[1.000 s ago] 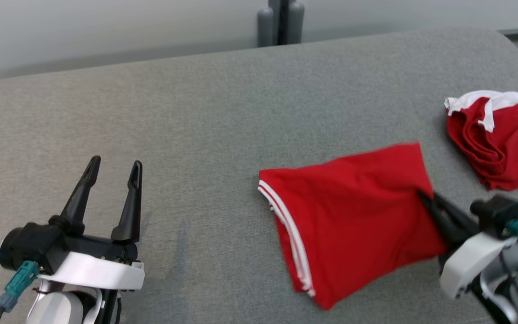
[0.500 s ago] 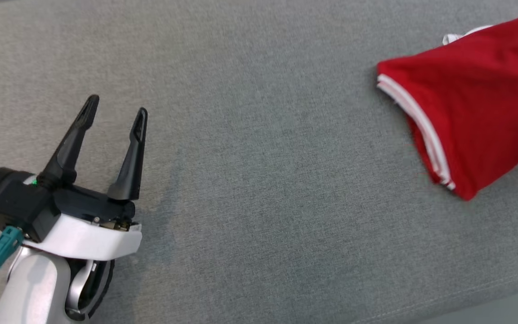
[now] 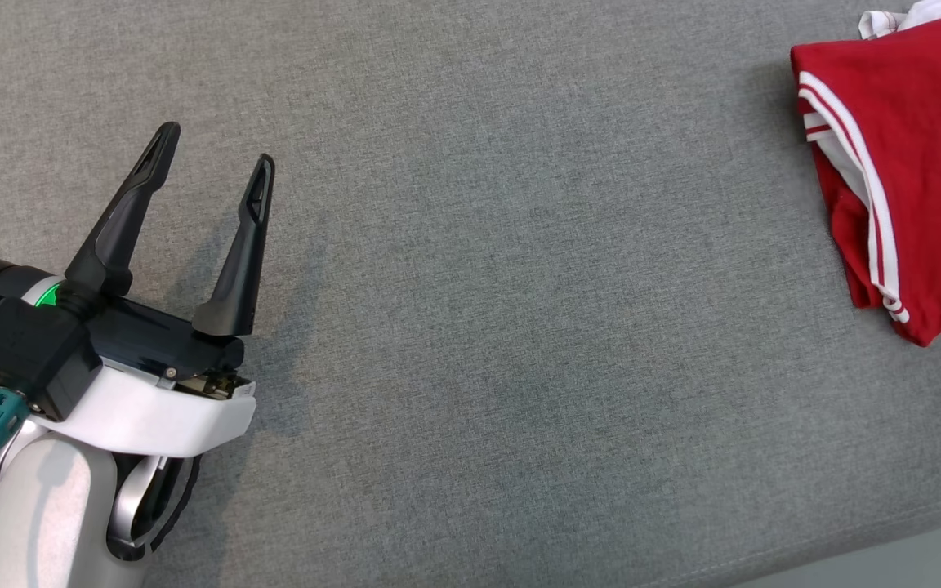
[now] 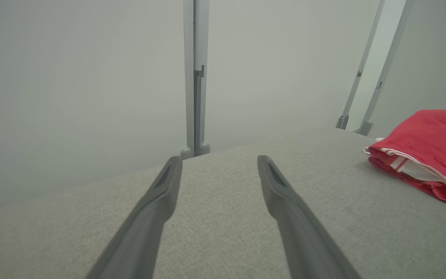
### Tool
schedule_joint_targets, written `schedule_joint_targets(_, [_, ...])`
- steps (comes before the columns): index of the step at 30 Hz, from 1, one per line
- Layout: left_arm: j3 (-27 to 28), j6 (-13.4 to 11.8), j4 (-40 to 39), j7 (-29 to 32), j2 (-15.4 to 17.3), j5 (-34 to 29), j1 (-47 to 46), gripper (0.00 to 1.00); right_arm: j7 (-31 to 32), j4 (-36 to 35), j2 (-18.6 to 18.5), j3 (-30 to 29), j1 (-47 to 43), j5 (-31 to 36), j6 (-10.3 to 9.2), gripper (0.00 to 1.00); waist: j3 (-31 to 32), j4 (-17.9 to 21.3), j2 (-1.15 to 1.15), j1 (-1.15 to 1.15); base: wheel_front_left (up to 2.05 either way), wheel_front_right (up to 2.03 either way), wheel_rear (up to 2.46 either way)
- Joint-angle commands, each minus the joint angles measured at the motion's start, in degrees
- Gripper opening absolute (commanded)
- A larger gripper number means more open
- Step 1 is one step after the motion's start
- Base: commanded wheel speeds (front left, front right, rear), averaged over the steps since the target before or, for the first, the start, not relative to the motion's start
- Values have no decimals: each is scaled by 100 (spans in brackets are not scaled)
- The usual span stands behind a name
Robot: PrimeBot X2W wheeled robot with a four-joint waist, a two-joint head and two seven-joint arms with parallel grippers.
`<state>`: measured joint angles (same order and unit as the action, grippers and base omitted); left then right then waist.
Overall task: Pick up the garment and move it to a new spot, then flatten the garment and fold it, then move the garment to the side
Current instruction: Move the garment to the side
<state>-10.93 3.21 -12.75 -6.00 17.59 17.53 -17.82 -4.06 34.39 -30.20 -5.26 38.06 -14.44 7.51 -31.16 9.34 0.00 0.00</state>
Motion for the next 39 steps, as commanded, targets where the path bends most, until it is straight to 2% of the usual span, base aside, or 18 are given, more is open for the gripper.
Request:
schedule_joint_targets(1, [1, -6, -7, -13, 34, -44, -42, 100, -102, 147, 36, -93, 90, 19, -5, 100, 16, -10, 0, 0, 0, 0, 0])
schedule_joint_targets(5, [-1, -44, 91, -68, 5, 6, 76, 100, -302, 432, 181, -171, 63, 38, -5, 100, 193, -8, 0, 0, 0, 0, 0])
schedule_joint_targets(12, [61, -178, 275, -173, -37, 75, 370, 100, -668, 224, 563, -271, -276, -41, -5, 100, 715, 10, 0, 0, 0, 0, 0])
schedule_joint_targets(18, [211, -381, 371, -235, -91, 184, 829, 100, -759, -554, 1129, -149, -865, 92, -5, 100, 1211, -2, 0, 0, 0, 0, 0])
schedule_joint_targets(28, [322, -628, 460, -337, -196, 319, 1407, 100, -474, -2316, 2086, 158, -1933, 322, -5, 100, 1831, -424, 0, 0, 0, 0, 0])
schedule_joint_targets(33, [326, -692, 514, -358, -223, 369, 1581, 100, -262, -2953, 2370, 352, -2412, 363, -5, 100, 2073, -703, 0, 0, 0, 0, 0])
schedule_joint_targets(39, [303, -688, 606, -353, -249, 461, 1774, 100, -76, -3373, 2532, 476, -2955, 403, -5, 100, 2346, -865, 0, 0, 0, 0, 0])
